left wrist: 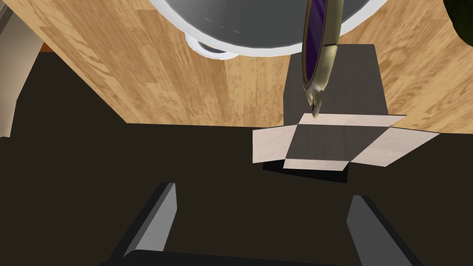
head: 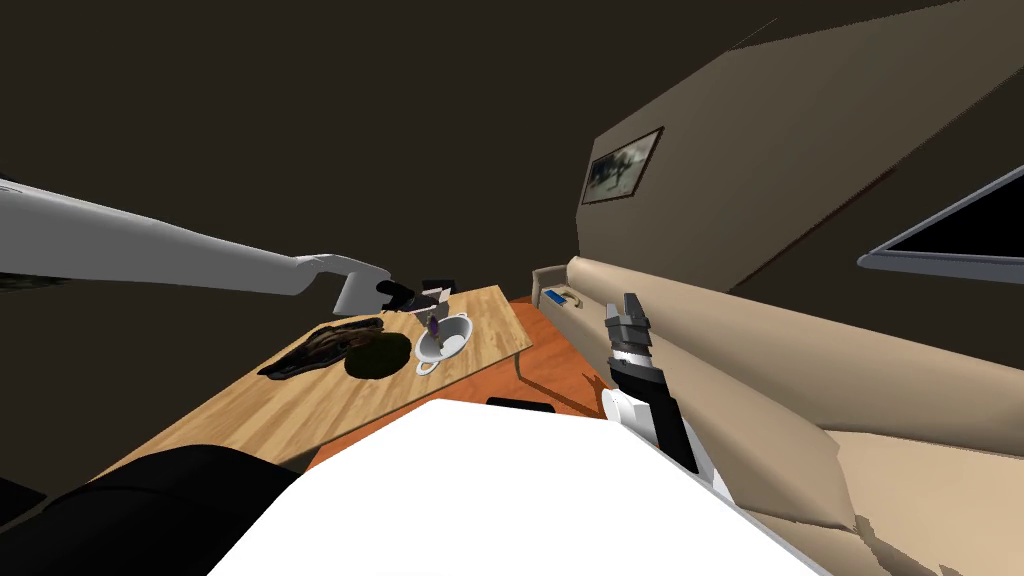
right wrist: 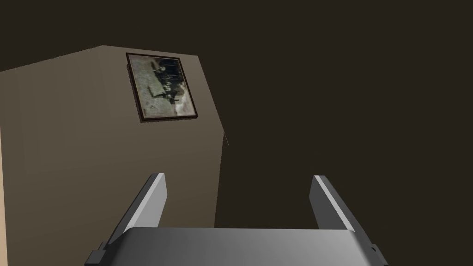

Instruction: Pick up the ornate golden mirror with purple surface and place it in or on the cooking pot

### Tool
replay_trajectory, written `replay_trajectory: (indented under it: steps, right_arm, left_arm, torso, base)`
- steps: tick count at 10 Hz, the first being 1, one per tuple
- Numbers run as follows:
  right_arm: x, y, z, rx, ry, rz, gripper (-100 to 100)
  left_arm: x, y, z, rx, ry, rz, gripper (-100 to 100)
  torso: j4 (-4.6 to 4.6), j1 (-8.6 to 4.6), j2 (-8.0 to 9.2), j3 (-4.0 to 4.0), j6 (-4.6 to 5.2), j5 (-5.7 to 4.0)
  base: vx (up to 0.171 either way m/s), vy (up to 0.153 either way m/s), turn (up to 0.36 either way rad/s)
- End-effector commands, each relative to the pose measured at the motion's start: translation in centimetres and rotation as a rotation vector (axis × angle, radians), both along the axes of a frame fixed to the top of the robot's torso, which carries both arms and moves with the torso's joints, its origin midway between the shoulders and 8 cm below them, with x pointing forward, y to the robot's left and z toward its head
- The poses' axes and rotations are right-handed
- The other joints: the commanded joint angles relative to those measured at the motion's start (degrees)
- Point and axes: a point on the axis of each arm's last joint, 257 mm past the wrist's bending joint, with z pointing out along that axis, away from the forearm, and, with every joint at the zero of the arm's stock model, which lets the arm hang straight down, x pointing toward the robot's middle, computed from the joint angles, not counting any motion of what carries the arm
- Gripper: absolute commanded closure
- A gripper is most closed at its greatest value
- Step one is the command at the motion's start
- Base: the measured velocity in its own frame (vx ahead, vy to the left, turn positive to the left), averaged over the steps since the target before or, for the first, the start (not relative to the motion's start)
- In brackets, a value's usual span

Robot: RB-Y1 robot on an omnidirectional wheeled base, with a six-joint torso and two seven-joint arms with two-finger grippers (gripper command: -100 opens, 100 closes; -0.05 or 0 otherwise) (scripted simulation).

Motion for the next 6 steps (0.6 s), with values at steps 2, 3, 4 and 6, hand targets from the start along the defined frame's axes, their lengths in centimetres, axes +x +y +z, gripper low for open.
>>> replay_trajectory:
  steps: [2, 3, 4, 6]
  right_arm:
    - [0.00, 0.00, 0.00, 0.000, 0.000, 0.000, 0]
    - [0.00, 0.00, 0.00, 0.000, 0.000, 0.000, 0]
    - [0.00, 0.00, 0.00, 0.000, 0.000, 0.000, 0]
    - [0.00, 0.00, 0.00, 0.000, 0.000, 0.000, 0]
  left_arm:
    - [0.00, 0.01, -0.01, 0.000, 0.000, 0.000, 0]
    - [0.00, 0.01, -0.01, 0.000, 0.000, 0.000, 0]
    - [0.00, 0.01, -0.01, 0.000, 0.000, 0.000, 0]
    - [0.00, 0.01, -0.01, 0.000, 0.000, 0.000, 0]
  torso:
    - [-0.01, -0.08, -0.04, -0.03, 0.01, -0.03]
    - [-0.02, -0.12, -0.07, -0.04, 0.01, -0.04]
    - [-0.02, -0.13, -0.08, -0.05, 0.01, -0.04]
    - [-0.02, -0.14, -0.08, -0.05, 0.01, -0.04]
  base:
    - [-0.001, 0.003, 0.001]
    - [0.000, 0.000, 0.000]
    - [0.000, 0.000, 0.000]
    - [0.000, 0.000, 0.000]
